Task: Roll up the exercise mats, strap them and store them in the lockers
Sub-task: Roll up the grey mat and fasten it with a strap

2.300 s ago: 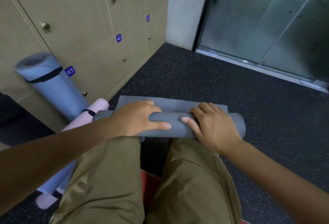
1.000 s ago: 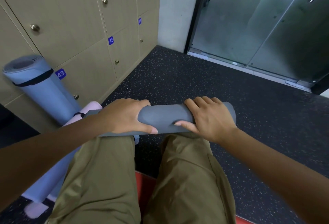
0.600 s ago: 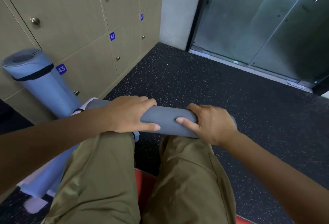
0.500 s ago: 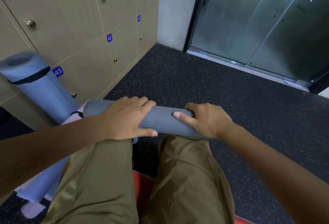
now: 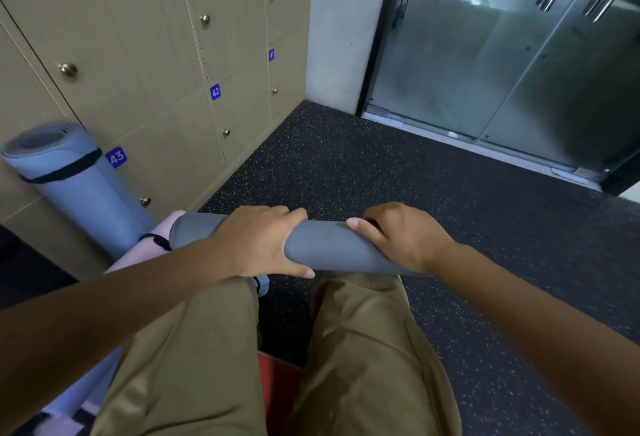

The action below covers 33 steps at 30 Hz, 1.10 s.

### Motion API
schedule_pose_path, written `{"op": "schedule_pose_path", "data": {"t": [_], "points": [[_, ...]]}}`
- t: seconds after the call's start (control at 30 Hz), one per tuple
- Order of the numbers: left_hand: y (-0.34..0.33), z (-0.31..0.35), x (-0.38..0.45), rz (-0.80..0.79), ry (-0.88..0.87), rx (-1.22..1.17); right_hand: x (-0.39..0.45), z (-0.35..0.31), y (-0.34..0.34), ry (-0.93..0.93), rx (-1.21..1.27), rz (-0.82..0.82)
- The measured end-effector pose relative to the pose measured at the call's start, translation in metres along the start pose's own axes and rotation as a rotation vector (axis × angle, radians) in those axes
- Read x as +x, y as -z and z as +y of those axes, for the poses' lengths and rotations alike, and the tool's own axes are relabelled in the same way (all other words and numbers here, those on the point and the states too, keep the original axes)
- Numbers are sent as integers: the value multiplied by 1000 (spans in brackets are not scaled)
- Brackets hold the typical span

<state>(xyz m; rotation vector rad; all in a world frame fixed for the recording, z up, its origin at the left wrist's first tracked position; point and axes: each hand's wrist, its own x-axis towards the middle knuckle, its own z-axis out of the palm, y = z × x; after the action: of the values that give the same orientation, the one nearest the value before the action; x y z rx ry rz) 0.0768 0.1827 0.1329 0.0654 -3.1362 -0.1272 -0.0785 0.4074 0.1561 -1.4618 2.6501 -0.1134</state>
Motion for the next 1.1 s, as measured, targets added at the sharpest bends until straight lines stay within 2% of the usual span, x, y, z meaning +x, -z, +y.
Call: {"op": "schedule_pose_path", "data": {"t": [0.17,0.4,0.53,0.73,0.87,1.0,1.1], "points": [[7,-4,15,-127,48,-111,-24,3,-7,-2,-225,131],[17,-10,38,-333,75,-283,-14,8,-22,-127,-153,241],[13,-14,40,-246,51,-222,1,13,-14,-122,-50,162],[-3,3,44,56,-125,93,25,20,-1,-251,152,-114],[-7,15,56,168,-171,256,36,33,-1,-337,351,-271],[1,22,69,159,-180,304,35,39,-2,-360,458,-279],[4,23,75,142,-198,323,31,40,-6,-343,443,-201]]}}
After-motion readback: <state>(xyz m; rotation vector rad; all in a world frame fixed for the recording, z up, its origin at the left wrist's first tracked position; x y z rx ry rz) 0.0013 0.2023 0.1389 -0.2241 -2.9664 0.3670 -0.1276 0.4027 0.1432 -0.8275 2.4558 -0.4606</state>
